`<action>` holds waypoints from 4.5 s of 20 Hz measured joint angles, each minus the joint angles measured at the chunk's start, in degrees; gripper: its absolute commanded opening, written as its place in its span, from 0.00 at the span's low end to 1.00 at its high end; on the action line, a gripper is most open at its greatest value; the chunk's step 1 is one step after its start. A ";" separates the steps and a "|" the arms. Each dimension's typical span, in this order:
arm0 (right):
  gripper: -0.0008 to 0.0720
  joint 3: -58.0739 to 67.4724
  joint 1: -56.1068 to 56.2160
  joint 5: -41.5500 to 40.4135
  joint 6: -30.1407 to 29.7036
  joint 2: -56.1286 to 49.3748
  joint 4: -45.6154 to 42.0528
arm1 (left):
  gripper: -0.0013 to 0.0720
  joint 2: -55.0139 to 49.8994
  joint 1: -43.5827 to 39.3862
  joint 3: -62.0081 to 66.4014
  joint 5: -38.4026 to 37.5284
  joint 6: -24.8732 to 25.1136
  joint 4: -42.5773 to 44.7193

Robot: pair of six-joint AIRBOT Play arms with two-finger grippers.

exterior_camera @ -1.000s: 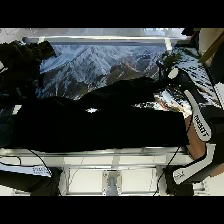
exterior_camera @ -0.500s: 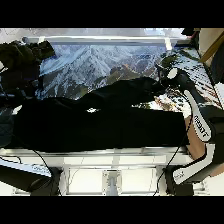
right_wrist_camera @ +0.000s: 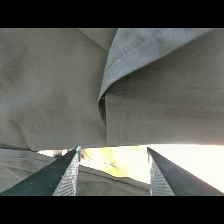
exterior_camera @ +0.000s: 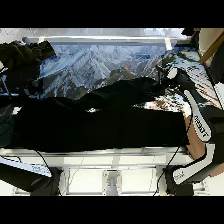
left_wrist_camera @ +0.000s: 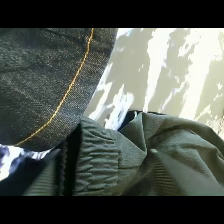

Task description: Fold the clothes and pants, and hang the long-sleeved shirts on hangers.

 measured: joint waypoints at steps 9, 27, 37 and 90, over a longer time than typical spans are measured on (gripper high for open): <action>0.64 0.00 0.04 -0.72 -0.28 -1.79 -0.90 | 0.05 -0.37 -0.94 0.00 -0.92 0.81 -0.66; 0.51 0.42 6.36 -5.25 -0.59 -5.05 -8.20 | 0.05 -0.39 -0.96 0.00 -1.05 0.90 -0.70; 0.58 1.36 7.30 -7.04 3.85 -5.16 -13.49 | 0.05 -0.37 -1.01 0.00 -1.07 0.94 -0.70; 0.54 11.34 -15.89 24.44 4.00 -9.35 -29.16 | 0.04 6.71 -4.42 0.59 8.76 -2.84 -1.31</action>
